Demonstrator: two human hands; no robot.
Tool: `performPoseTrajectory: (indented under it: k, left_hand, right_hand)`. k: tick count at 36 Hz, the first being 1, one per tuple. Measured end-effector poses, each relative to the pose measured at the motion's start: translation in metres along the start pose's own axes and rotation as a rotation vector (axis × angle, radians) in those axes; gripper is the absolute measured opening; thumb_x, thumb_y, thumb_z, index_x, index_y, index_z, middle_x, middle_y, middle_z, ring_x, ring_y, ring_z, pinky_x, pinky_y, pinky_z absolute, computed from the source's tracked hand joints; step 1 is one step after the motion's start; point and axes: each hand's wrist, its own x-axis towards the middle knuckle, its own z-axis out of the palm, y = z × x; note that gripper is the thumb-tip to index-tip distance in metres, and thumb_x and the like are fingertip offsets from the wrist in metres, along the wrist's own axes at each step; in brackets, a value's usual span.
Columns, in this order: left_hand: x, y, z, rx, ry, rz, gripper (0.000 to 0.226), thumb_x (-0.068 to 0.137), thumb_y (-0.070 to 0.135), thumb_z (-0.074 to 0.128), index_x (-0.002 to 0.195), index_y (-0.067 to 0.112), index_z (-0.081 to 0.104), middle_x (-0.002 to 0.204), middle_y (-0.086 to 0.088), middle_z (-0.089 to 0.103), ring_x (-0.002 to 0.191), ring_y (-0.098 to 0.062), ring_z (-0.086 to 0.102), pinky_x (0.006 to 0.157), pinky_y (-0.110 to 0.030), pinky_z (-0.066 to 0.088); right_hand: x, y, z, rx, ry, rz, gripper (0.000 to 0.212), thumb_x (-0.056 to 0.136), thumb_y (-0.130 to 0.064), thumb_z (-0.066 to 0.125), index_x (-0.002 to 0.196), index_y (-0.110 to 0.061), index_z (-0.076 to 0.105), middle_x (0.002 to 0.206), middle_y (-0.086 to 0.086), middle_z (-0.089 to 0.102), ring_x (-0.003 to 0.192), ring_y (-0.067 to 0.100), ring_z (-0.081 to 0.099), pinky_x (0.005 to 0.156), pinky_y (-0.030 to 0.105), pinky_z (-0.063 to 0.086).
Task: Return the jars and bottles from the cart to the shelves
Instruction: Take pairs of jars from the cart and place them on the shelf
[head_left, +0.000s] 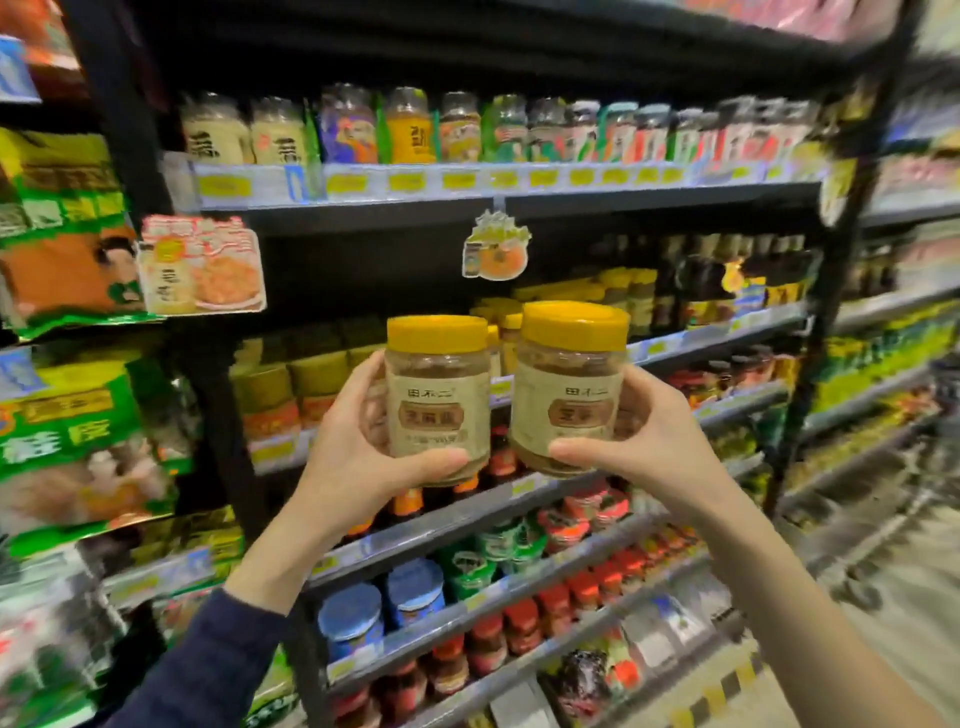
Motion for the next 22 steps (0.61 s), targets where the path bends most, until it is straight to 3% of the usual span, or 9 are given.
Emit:
performPoseTrajectory:
  k: [3, 6, 12, 15, 19, 22]
  left_hand:
    - [0.021, -0.001, 0.047, -0.041, -0.019, 0.004, 0.098, 0.048, 0.028, 0.087, 0.13, 0.038, 0.036, 0.121, 0.009, 0.062, 0.106, 0.001, 0.063, 0.086, -0.021, 0.054]
    - [0.042, 0.001, 0.093, -0.081, -0.035, 0.004, 0.1, 0.044, 0.03, 0.083, 0.131, 0.038, 0.034, 0.117, 0.012, 0.062, 0.101, 0.005, 0.063, 0.075, -0.012, 0.053]
    - [0.08, 0.0, 0.172, -0.134, -0.046, 0.015, 0.105, 0.045, 0.027, 0.083, 0.134, 0.043, 0.028, 0.113, 0.02, 0.059, 0.098, 0.013, 0.061, 0.073, -0.008, 0.051]
    - [0.097, 0.001, 0.203, -0.146, -0.036, 0.014, 0.096, 0.046, 0.024, 0.082, 0.12, 0.053, 0.029, 0.109, 0.024, 0.056, 0.093, 0.019, 0.059, 0.069, -0.005, 0.049]
    - [0.12, -0.005, 0.232, -0.114, -0.027, 0.013, 0.101, 0.046, 0.03, 0.084, 0.129, 0.047, 0.028, 0.117, 0.023, 0.054, 0.101, 0.016, 0.057, 0.074, -0.008, 0.051]
    - [0.139, -0.011, 0.248, -0.083, -0.019, 0.014, 0.104, 0.047, 0.031, 0.084, 0.135, 0.039, 0.029, 0.124, 0.018, 0.054, 0.108, 0.009, 0.056, 0.079, -0.012, 0.052]
  right_hand:
    - [0.005, 0.014, -0.043, -0.024, 0.026, -0.003, 0.061, 0.055, -0.017, 0.083, 0.111, -0.015, 0.061, 0.099, -0.003, 0.074, 0.092, 0.007, 0.07, 0.074, 0.016, 0.052]
    - [0.012, 0.029, -0.087, -0.046, 0.049, -0.002, 0.06, 0.054, -0.013, 0.084, 0.11, -0.016, 0.062, 0.096, -0.004, 0.075, 0.089, 0.007, 0.07, 0.072, 0.014, 0.051]
    - [0.03, 0.058, -0.161, -0.072, 0.064, 0.003, 0.056, 0.054, -0.015, 0.084, 0.105, -0.022, 0.061, 0.09, -0.017, 0.074, 0.085, 0.0, 0.069, 0.069, 0.01, 0.051]
    - [0.041, 0.073, -0.19, -0.09, 0.067, 0.004, 0.053, 0.056, -0.009, 0.084, 0.1, -0.027, 0.061, 0.086, -0.023, 0.073, 0.082, -0.005, 0.068, 0.067, 0.007, 0.049]
    - [0.057, 0.091, -0.221, -0.102, 0.063, 0.004, 0.056, 0.058, -0.007, 0.084, 0.106, -0.022, 0.06, 0.091, -0.014, 0.073, 0.084, -0.005, 0.068, 0.067, 0.006, 0.049]
    - [0.073, 0.106, -0.237, -0.1, 0.072, -0.001, 0.067, 0.055, -0.017, 0.086, 0.116, -0.021, 0.056, 0.103, -0.01, 0.07, 0.091, -0.001, 0.067, 0.072, 0.01, 0.052]
